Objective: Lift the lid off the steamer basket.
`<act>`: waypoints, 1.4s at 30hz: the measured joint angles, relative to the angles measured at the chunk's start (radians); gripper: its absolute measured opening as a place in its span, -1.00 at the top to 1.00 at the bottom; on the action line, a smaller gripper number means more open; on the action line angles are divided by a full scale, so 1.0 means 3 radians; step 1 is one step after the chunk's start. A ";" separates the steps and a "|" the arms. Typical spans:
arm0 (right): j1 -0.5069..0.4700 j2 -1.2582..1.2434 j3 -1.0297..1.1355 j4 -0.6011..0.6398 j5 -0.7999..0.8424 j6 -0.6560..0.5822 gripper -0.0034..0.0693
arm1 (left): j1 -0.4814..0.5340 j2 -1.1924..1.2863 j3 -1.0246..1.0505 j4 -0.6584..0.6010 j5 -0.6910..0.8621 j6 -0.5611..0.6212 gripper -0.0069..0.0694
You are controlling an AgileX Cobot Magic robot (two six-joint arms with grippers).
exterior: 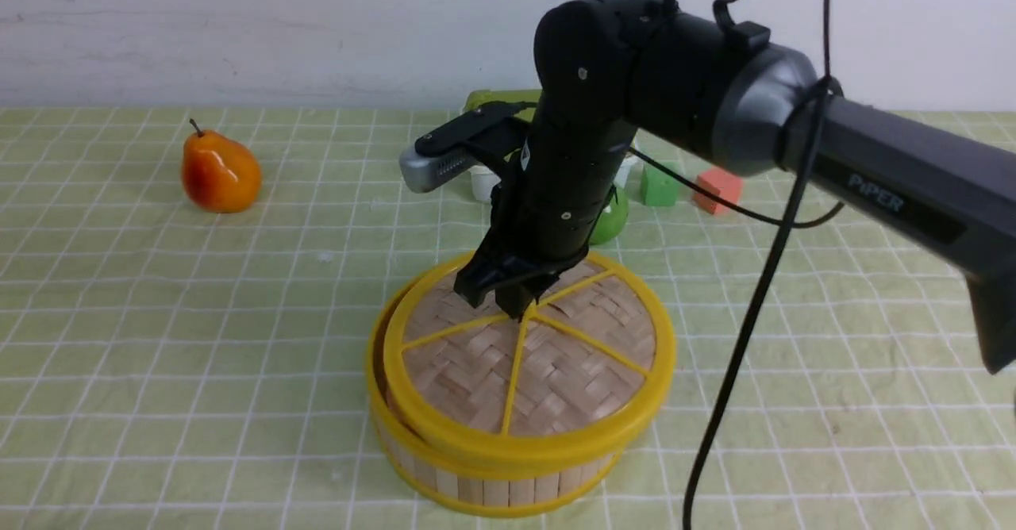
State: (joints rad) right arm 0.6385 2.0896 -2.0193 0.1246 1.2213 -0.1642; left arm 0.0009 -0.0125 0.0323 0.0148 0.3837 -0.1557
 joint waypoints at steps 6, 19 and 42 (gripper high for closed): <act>-0.0200 -0.0616 0.0019 -0.0127 0.0064 0.0010 0.68 | 0.0000 0.0000 0.0000 0.0000 0.0000 0.0000 0.19; -0.1271 -0.1523 0.1906 -0.0266 -0.0762 0.0318 0.68 | 0.0000 0.0000 0.0000 0.0000 0.0000 0.0000 0.19; -0.1430 -0.1901 0.2846 -0.0239 -0.1748 0.0592 -0.07 | 0.0000 0.0000 0.0000 0.0000 0.0000 0.0000 0.19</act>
State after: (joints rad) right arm 0.2095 1.5195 -1.1653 0.0529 0.6969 0.0133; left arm 0.0009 -0.0125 0.0323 0.0148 0.3837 -0.1557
